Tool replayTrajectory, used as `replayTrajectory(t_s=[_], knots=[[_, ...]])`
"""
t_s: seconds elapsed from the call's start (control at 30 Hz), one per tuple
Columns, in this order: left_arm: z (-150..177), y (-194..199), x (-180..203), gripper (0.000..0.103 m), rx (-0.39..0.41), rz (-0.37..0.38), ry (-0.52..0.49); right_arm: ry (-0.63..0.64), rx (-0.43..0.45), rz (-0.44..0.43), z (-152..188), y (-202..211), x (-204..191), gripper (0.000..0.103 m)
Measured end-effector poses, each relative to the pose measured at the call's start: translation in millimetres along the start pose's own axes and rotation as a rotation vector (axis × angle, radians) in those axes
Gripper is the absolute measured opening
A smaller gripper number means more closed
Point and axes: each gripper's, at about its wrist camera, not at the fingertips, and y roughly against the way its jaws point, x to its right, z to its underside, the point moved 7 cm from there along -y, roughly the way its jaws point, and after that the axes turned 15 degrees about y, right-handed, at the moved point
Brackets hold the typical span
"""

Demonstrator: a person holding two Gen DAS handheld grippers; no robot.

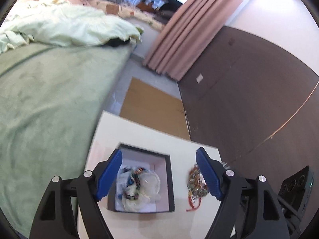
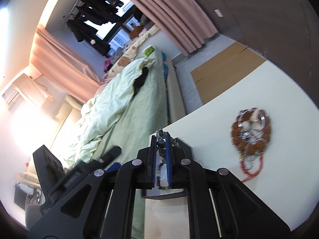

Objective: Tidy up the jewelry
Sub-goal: 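Lift the grey-green bracelet with the right tool and release it into the box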

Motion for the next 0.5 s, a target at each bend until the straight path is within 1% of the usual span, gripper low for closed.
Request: replayTrajectory(t_s=[0.07,0.17,0.3,0.33,0.37,0.4,0.43,0.5], knots=[[-3.2,4.0,1.9,0.074,0.010,0.004,-0.010,0.005,-0.002,-0.025,1.7,-5.2,-7.0,0.010],[-8.1,10.5,-2.9,0.075,0.025,-0.004,0.001,0.006,-0.009,-0.067,5.0,-14.4,-18.2,0.010],[-16.2,13.4,-9.4,0.076,0.037,-0.011,0.026,-0.025,-0.027,-0.152,10.8,-31.2,-32.6,0.010],[-19.8,16.1,-12.5,0.076,0.044,-0.011,0.039,-0.036,-0.040,-0.156,12.7,-35.9,-33.5,0.013],[-23.2,17.9,-14.7,0.077,0.048,-0.010,0.046,-0.047,-0.059,-0.158,14.7,-40.3,-33.5,0.018],[-25.6,20.2,-17.1,0.078,0.053,-0.010,0.054,-0.062,-0.082,-0.157,17.9,-45.1,-32.2,0.034],[-28.1,23.0,-18.9,0.078,0.060,-0.011,0.063,-0.073,-0.085,-0.146,19.7,-46.4,-29.6,0.050],[-31.6,25.9,-23.5,0.078,0.066,-0.012,0.074,-0.098,-0.055,-0.101,20.5,-42.0,-20.7,0.069]])
